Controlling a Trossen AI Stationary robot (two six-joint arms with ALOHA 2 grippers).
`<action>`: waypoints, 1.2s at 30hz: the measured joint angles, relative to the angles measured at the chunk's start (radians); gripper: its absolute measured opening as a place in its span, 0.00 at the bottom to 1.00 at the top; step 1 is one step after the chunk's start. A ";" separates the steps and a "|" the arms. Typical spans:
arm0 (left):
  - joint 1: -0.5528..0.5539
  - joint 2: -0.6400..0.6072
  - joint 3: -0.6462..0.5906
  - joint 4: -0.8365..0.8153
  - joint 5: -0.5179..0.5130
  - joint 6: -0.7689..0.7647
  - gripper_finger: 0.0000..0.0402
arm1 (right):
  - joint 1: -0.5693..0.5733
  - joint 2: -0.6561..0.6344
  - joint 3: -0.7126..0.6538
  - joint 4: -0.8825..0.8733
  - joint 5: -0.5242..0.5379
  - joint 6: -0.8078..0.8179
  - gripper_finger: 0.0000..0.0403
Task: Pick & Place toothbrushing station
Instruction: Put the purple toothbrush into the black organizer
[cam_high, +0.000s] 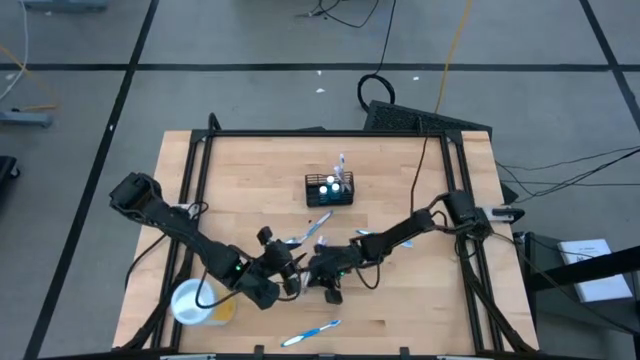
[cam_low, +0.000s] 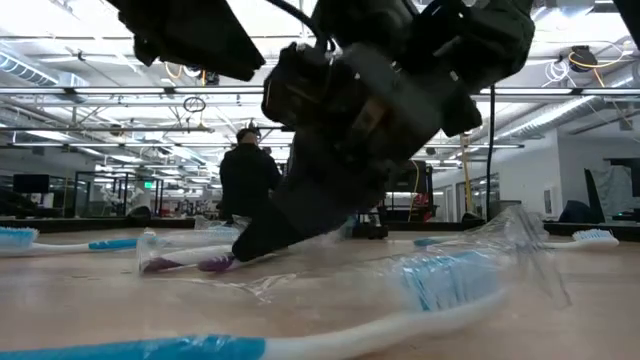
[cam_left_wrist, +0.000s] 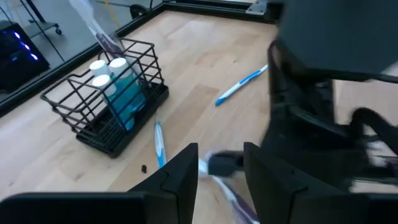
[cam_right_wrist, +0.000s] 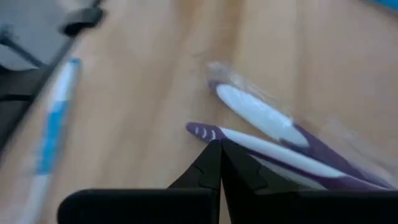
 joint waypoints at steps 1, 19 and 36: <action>-0.006 0.000 0.000 -0.011 -0.007 -0.012 0.33 | -0.005 -0.003 0.000 -0.004 0.019 -0.016 0.00; -0.049 0.000 0.000 -0.071 -0.019 -0.155 0.33 | -0.011 -0.239 0.007 -0.282 0.313 -0.182 0.00; 0.130 0.160 -0.133 0.445 0.524 -0.226 0.33 | 0.269 -0.725 -0.331 -0.550 0.624 0.022 0.01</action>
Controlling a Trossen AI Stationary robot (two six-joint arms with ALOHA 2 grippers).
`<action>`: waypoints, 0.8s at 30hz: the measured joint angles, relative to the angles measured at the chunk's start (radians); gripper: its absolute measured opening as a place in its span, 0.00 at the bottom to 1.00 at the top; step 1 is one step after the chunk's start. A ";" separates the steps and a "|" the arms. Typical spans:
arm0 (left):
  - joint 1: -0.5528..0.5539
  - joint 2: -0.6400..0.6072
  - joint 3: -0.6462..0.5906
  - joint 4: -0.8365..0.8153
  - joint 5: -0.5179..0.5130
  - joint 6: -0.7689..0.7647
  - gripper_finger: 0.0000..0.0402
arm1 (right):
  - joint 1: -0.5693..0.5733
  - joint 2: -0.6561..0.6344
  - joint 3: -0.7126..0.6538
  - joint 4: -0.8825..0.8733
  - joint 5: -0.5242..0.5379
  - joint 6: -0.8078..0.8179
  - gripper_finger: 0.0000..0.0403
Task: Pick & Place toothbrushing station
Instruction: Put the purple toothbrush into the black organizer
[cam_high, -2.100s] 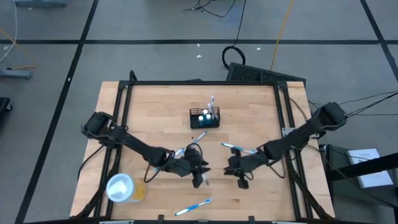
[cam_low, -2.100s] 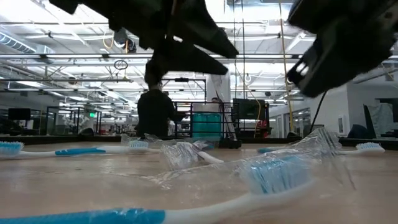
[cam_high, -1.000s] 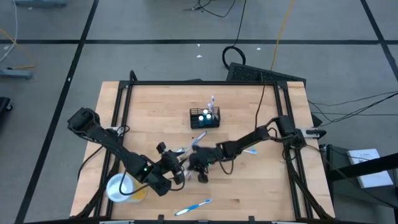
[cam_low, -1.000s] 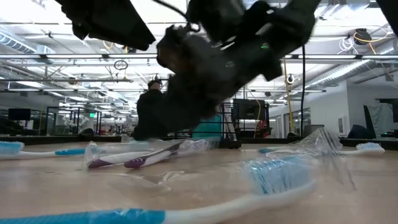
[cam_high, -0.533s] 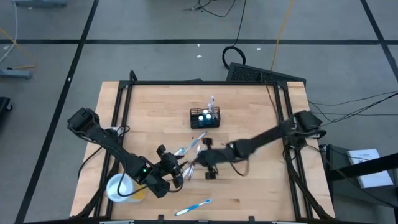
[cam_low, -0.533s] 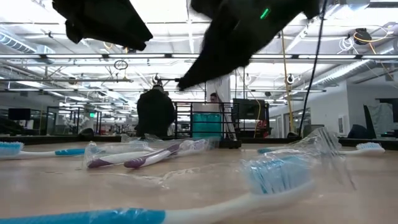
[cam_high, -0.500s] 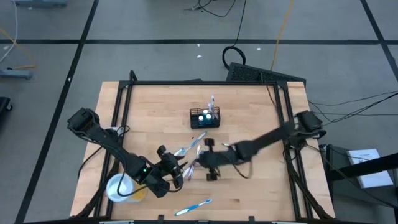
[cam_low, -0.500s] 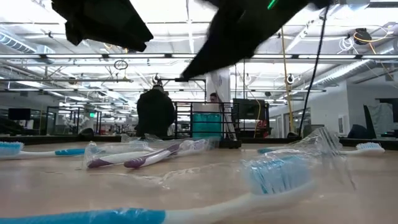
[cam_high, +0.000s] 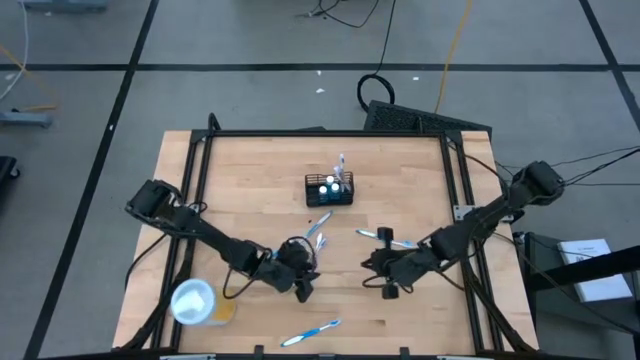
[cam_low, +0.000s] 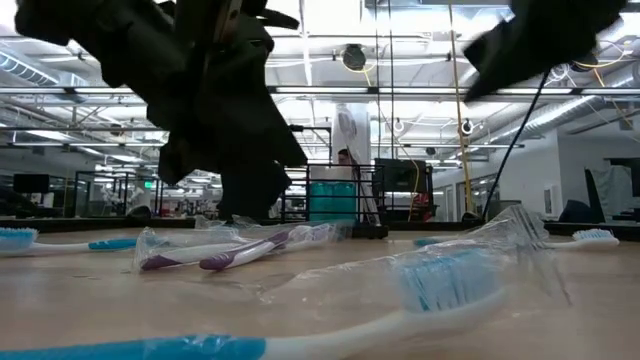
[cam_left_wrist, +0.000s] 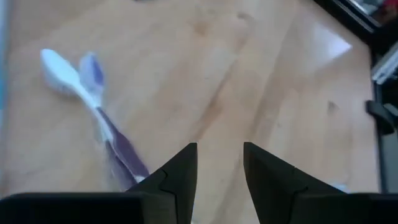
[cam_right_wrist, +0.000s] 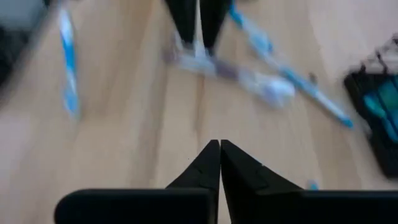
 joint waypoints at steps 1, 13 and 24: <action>0.004 0.000 0.004 -0.005 0.017 0.007 0.33 | 0.003 -0.005 -0.017 -0.016 -0.012 0.006 0.02; -0.039 -0.007 0.214 -0.512 0.142 -0.179 0.33 | 0.015 -0.005 -0.089 -0.046 -0.043 0.023 0.21; -0.036 0.087 0.227 -0.457 0.237 -0.305 0.33 | 0.020 -0.021 -0.090 -0.063 -0.043 0.012 0.31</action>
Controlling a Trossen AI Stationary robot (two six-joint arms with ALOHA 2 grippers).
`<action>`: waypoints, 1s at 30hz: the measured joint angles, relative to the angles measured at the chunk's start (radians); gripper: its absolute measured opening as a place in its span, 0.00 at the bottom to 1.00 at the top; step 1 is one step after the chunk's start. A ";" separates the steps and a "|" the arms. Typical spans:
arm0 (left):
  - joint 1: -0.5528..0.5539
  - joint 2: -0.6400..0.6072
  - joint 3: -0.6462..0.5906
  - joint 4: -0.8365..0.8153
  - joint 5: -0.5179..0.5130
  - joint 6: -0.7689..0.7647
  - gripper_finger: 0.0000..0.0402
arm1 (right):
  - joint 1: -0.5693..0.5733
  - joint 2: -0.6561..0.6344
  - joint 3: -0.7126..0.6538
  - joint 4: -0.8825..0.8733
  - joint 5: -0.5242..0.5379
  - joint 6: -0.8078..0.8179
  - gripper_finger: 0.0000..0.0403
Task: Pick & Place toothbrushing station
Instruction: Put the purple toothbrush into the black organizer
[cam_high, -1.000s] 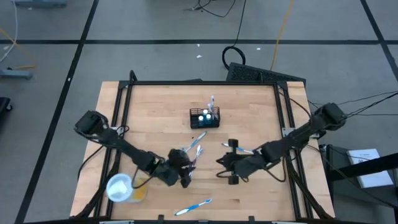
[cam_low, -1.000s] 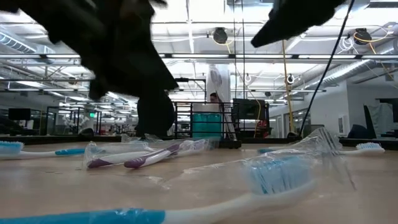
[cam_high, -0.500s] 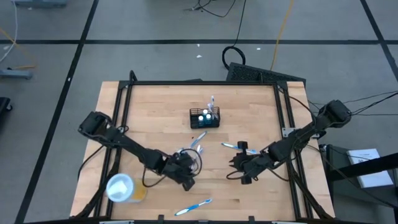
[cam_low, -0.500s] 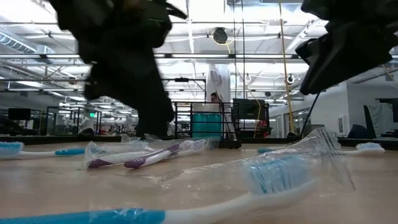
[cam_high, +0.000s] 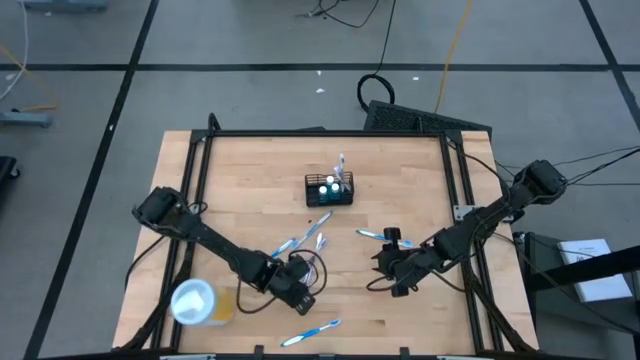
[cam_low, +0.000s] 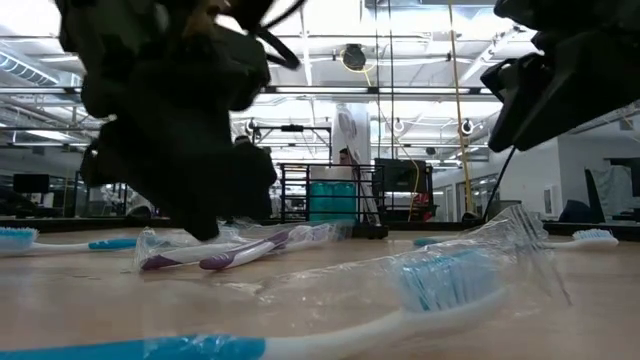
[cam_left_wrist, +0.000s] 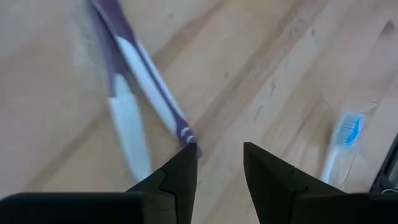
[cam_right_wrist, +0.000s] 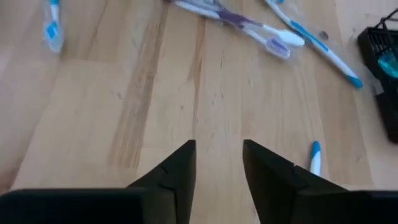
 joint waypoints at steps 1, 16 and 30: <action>0.004 0.007 0.000 0.008 0.009 0.000 0.33 | 0.000 0.000 0.000 0.007 0.000 0.000 0.32; 0.056 0.015 0.000 -0.088 0.053 0.017 0.33 | 0.020 0.000 0.000 0.000 -0.028 -0.005 0.31; 0.091 0.041 0.001 -0.045 0.090 0.029 0.33 | 0.026 0.000 0.001 -0.002 -0.023 -0.005 0.32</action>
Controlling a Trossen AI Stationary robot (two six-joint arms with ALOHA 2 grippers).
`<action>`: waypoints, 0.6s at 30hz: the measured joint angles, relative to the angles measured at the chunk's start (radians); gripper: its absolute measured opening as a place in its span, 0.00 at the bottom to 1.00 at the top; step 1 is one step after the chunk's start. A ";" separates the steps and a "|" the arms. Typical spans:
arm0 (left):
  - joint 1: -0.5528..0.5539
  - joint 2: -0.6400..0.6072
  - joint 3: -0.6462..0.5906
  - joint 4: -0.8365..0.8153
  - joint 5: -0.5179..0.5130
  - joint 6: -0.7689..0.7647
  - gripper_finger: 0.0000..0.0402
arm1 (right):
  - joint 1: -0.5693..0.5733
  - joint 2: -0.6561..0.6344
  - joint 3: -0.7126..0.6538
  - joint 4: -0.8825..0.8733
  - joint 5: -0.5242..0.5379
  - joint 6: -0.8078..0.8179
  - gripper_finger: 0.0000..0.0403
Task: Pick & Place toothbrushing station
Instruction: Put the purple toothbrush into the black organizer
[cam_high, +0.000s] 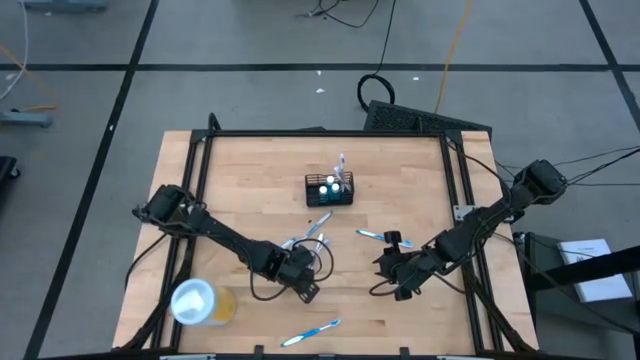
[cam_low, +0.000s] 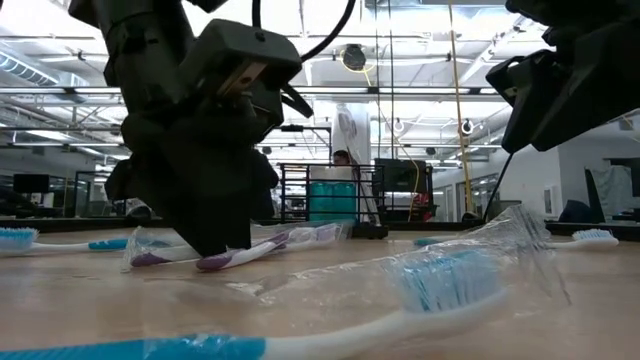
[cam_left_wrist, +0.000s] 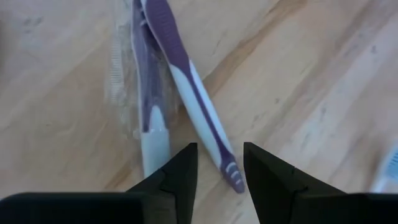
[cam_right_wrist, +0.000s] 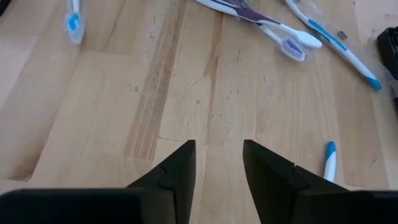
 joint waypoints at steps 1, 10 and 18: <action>0.000 0.007 0.001 0.007 0.001 -0.004 0.33 | 0.000 0.000 0.000 0.001 0.000 0.000 0.32; 0.008 0.055 0.003 0.045 0.021 0.005 0.33 | 0.000 0.000 0.000 0.003 0.001 0.000 0.32; 0.030 0.057 0.003 0.008 0.032 0.036 0.31 | 0.000 0.000 0.001 0.022 0.002 0.004 0.32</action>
